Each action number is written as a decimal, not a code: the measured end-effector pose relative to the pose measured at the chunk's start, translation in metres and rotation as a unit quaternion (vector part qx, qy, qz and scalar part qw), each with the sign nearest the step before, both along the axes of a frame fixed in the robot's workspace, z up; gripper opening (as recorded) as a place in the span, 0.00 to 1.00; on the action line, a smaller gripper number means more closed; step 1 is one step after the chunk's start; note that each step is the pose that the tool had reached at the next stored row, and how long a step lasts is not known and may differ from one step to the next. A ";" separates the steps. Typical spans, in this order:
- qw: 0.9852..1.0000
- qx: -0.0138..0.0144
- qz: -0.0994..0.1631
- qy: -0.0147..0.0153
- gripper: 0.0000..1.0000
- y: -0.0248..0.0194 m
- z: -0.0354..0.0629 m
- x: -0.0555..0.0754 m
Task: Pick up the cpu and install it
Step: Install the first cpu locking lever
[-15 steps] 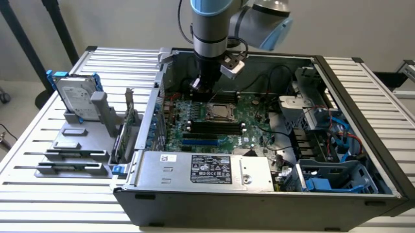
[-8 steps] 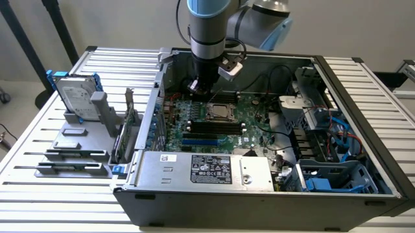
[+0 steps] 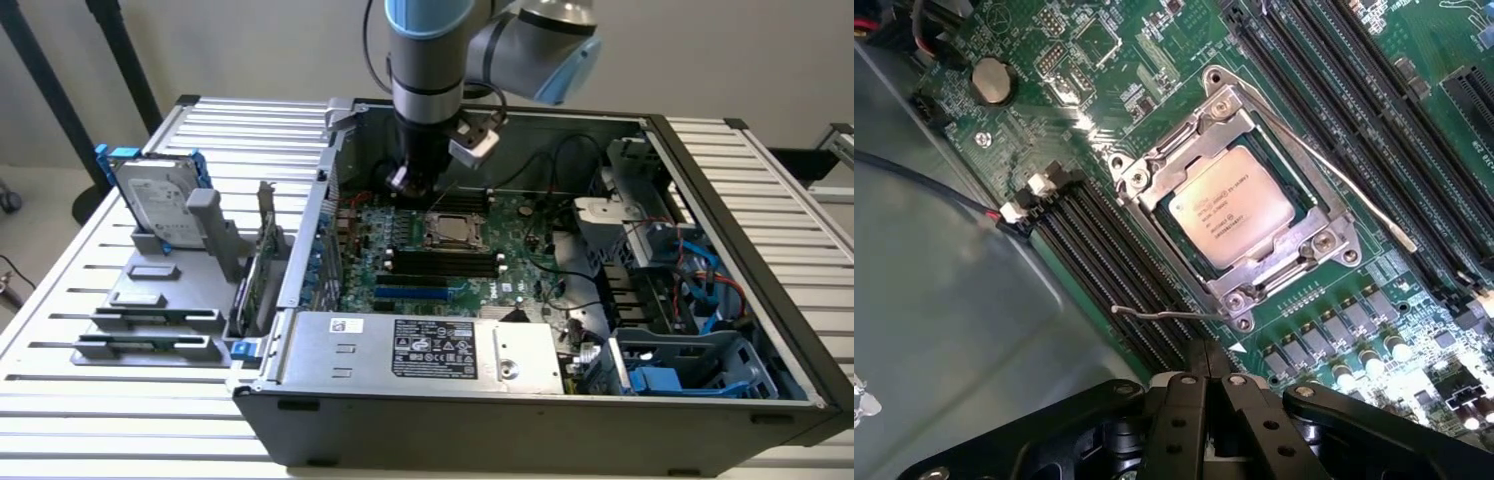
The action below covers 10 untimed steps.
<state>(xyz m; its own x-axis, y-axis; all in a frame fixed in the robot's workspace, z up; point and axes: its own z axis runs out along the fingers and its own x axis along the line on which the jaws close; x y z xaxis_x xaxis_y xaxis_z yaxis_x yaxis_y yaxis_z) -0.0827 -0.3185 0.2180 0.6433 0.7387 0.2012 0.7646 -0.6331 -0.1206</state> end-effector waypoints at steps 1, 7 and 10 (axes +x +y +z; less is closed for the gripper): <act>1.000 -0.001 0.000 0.000 0.11 0.0000 -0.0008 0.000; 1.000 -0.004 0.000 0.000 0.11 0.0000 -0.0063 0.003; 1.000 -0.004 0.000 0.000 0.11 0.0000 -0.0082 0.006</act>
<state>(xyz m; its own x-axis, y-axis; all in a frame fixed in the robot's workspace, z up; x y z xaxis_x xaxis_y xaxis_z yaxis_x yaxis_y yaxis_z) -0.0768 -0.3184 0.2098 0.6429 0.7406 0.1955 0.7650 -0.6337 -0.1151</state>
